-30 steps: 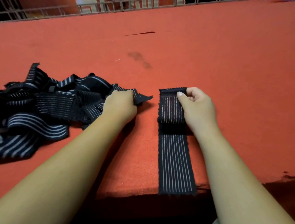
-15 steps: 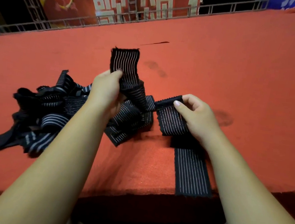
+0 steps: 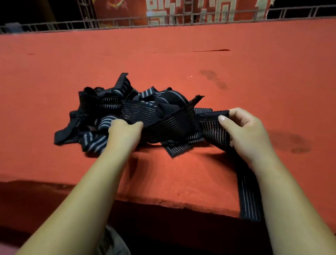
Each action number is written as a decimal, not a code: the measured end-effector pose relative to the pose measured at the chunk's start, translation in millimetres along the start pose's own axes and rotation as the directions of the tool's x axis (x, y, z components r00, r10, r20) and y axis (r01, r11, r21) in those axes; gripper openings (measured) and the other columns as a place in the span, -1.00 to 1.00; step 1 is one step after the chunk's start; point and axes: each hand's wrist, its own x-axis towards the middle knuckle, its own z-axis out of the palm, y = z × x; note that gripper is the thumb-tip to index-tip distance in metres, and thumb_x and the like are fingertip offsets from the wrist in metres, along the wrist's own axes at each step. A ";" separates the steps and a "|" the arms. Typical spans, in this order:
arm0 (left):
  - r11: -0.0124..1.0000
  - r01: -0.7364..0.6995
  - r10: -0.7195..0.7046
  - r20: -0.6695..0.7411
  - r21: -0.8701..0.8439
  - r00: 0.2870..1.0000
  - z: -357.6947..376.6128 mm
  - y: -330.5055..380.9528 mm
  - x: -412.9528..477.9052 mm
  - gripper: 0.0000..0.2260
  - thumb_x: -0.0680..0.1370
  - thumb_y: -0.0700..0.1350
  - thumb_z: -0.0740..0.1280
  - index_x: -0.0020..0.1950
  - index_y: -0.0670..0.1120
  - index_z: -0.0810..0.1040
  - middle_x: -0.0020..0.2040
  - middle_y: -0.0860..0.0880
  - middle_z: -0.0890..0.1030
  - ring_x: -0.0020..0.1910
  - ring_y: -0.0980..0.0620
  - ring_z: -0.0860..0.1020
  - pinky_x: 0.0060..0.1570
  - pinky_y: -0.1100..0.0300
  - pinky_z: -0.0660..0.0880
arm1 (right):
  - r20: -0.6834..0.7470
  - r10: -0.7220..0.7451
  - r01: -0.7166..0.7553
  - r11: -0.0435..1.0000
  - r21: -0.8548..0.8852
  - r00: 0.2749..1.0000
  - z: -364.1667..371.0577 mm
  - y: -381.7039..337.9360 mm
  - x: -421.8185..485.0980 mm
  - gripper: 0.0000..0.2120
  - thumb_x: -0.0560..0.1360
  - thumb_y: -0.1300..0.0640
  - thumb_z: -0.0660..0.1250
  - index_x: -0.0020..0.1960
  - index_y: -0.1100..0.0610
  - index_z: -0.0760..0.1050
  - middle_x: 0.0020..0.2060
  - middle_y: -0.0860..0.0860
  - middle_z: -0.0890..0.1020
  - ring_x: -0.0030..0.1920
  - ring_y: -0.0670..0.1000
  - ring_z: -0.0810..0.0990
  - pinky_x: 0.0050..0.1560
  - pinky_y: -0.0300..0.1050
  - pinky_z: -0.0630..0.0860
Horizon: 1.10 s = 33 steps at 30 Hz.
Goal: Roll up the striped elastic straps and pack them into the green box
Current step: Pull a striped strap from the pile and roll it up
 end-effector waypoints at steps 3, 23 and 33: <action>0.985 -0.048 0.068 -0.113 0.165 0.991 -1.0 3.9 -7.3 -0.46 0.54 0.01 0.43 0.42 -0.27 0.47 0.45 -0.34 0.42 0.39 -0.34 0.47 0.45 -0.12 0.44 | 0.004 -0.035 0.035 0.999 -0.022 0.999 3.3 0.2 4.6 -0.90 0.66 0.11 0.39 0.01 0.10 0.65 -0.31 -0.19 0.63 -0.37 -0.21 0.51 -0.32 -0.30 0.43; 0.674 -0.522 0.327 0.423 0.522 0.845 112.3 144.5 40.6 -0.86 0.60 -0.17 0.43 0.04 -0.23 0.72 -0.06 -0.26 0.69 0.05 -0.29 0.68 -0.13 0.08 0.44 | -0.082 0.036 -0.038 0.999 -0.018 0.996 -23.5 17.6 15.3 -0.88 0.65 0.13 0.40 -0.02 0.13 0.65 -0.22 0.01 0.74 -0.30 -0.11 0.64 -0.29 -0.26 0.53; 0.921 -0.375 0.376 0.492 -0.106 0.785 44.6 152.6 -9.5 -0.65 0.56 -0.38 0.26 0.00 -0.04 0.77 -0.15 -0.13 0.77 -0.12 -0.20 0.75 -0.01 -0.10 0.70 | -0.056 -0.002 0.013 0.979 0.203 0.998 -27.9 -10.8 1.7 -0.91 0.65 0.16 0.41 0.00 0.12 0.67 -0.11 0.21 0.73 -0.18 0.05 0.66 -0.06 0.06 0.64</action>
